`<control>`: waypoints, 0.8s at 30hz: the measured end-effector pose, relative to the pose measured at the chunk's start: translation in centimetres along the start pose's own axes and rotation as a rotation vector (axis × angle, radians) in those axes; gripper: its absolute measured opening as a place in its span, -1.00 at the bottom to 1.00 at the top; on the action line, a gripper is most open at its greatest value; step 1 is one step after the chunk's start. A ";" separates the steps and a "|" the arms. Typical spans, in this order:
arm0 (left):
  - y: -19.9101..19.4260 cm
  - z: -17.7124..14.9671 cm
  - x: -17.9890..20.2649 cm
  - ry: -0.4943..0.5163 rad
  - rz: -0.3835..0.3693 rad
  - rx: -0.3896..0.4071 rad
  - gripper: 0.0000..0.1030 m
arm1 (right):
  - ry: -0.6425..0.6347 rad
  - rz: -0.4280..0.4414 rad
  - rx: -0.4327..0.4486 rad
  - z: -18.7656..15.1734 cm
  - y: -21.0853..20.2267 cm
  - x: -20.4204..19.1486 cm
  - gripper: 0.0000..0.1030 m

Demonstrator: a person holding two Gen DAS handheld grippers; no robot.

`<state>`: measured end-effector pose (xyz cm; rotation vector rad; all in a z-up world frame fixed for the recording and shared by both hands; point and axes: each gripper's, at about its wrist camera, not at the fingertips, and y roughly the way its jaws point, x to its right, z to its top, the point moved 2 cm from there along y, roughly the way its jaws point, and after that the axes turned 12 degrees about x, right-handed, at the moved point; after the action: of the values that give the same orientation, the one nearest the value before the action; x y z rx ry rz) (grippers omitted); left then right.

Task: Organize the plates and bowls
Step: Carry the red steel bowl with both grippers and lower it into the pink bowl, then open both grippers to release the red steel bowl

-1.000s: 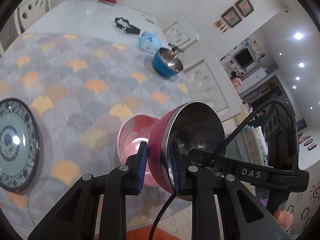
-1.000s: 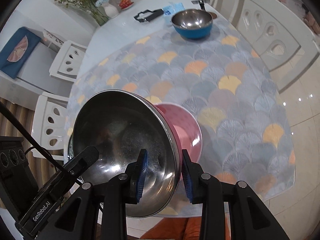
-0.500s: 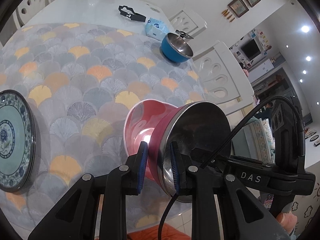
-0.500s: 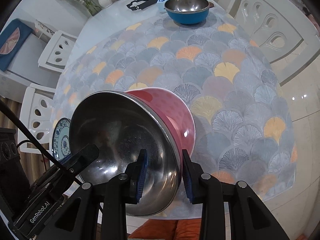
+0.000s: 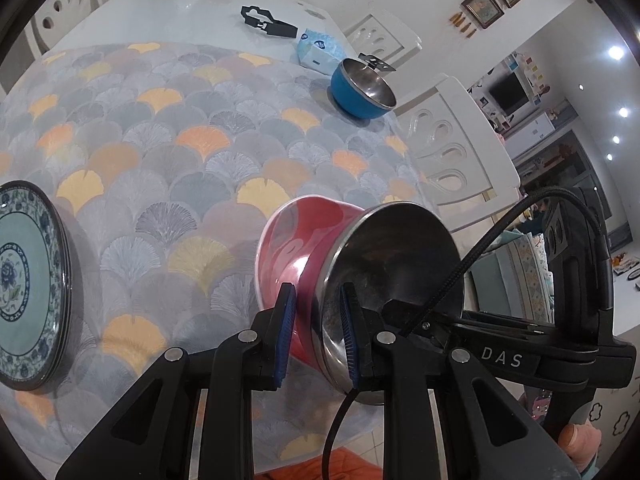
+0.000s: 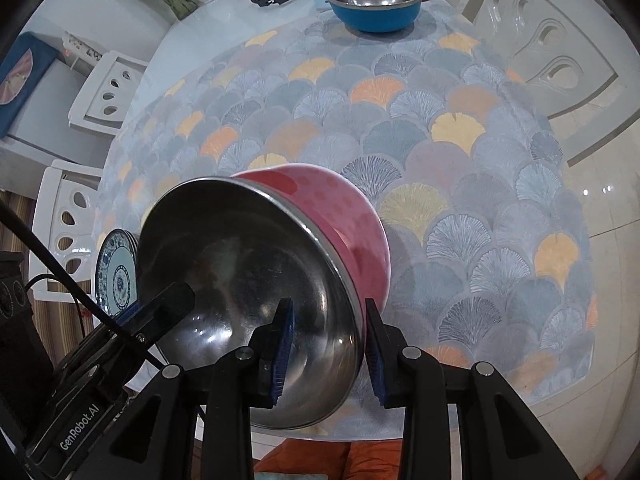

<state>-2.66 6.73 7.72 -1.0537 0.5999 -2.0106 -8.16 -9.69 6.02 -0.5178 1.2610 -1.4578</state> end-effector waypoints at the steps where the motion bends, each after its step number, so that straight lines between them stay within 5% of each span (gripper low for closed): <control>1: 0.0 0.0 0.0 0.002 0.004 0.002 -0.64 | 0.001 0.002 -0.002 -0.1 0.0 0.0 -0.37; 18: -0.8 -0.2 -0.3 0.019 -0.001 0.014 -0.64 | -0.086 -0.006 0.084 -0.4 -2.5 0.1 -0.32; 24: -0.9 0.1 -0.4 0.017 -0.005 0.018 -0.64 | -0.044 0.002 0.034 -1.8 -1.0 1.2 -0.32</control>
<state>-2.86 7.56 8.22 -1.0294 0.5873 -2.0279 -10.46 -10.18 5.93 -0.5235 1.2001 -1.4559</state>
